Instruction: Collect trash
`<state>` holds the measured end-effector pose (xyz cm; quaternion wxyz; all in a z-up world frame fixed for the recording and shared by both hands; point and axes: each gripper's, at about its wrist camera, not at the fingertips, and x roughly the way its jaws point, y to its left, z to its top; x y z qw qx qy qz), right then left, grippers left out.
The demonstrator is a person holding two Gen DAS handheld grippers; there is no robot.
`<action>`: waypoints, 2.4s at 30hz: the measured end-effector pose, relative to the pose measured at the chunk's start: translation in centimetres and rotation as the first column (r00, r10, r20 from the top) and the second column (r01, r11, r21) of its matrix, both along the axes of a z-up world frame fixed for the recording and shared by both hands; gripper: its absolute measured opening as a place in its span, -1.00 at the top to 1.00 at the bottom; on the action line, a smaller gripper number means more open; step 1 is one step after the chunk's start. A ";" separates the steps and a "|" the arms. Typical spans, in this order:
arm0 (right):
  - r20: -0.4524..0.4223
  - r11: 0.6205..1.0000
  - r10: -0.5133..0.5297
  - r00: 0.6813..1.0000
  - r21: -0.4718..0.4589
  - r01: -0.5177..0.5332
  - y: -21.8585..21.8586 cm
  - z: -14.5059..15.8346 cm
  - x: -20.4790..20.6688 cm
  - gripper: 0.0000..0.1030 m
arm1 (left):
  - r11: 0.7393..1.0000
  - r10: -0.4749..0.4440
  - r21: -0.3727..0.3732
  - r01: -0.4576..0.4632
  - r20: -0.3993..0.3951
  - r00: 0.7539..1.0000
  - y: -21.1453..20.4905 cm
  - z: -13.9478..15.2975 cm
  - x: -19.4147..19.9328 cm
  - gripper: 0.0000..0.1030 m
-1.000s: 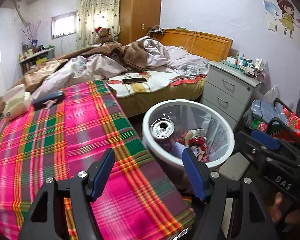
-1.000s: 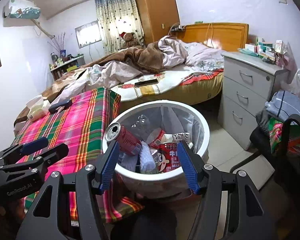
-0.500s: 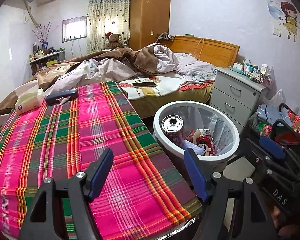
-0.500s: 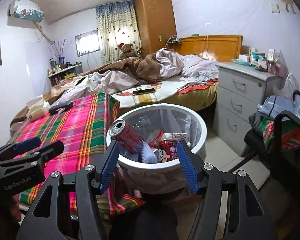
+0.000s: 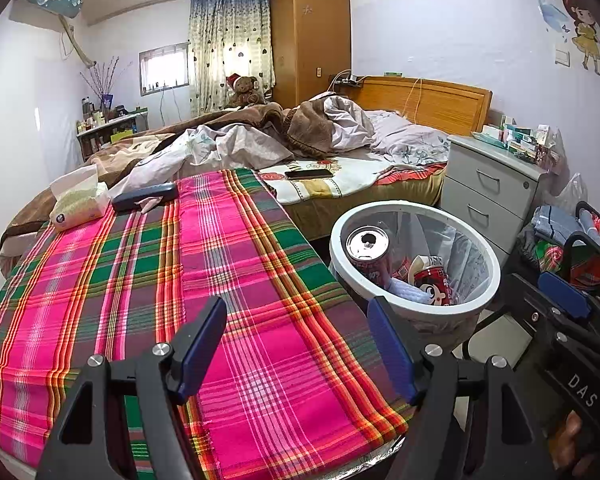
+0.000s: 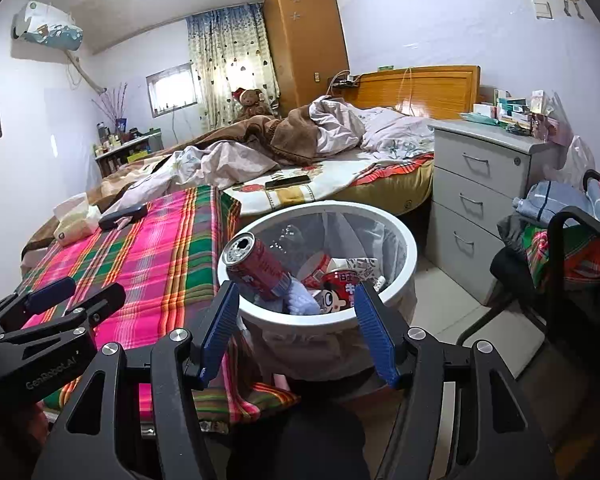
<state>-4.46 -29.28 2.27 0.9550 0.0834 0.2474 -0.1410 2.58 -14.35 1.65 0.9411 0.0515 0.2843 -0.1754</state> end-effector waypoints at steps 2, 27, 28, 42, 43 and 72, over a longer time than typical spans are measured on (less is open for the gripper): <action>0.000 1.000 0.000 1.000 -0.003 0.000 0.1 0.0 0.0 -0.19 | 1.000 -0.001 -0.001 0.001 0.001 1.000 0.1 0.0 0.0 -0.45; 0.009 1.000 0.000 1.000 -0.003 0.000 0.4 0.4 -0.2 -0.19 | 1.000 0.000 -0.003 0.000 0.015 1.000 0.0 0.2 -0.4 -0.45; 0.010 1.000 0.000 1.000 -0.002 0.000 0.4 0.4 -0.2 -0.19 | 1.000 -0.001 -0.003 0.001 0.016 1.000 0.0 0.2 -0.4 -0.45; 0.012 1.000 0.000 1.000 -0.003 0.000 0.4 0.5 -0.3 -0.19 | 1.000 0.001 -0.004 -0.001 0.015 1.000 0.0 0.3 -0.5 -0.45; 0.010 1.000 -0.001 1.000 -0.003 0.001 0.5 0.5 -0.3 -0.19 | 1.000 0.002 -0.005 -0.002 0.015 1.000 0.0 0.4 -0.6 -0.45; 0.009 1.000 -0.002 1.000 -0.001 0.002 0.5 0.6 -0.3 -0.19 | 1.000 0.010 -0.007 -0.010 0.020 1.000 -0.2 0.9 -1.0 -0.45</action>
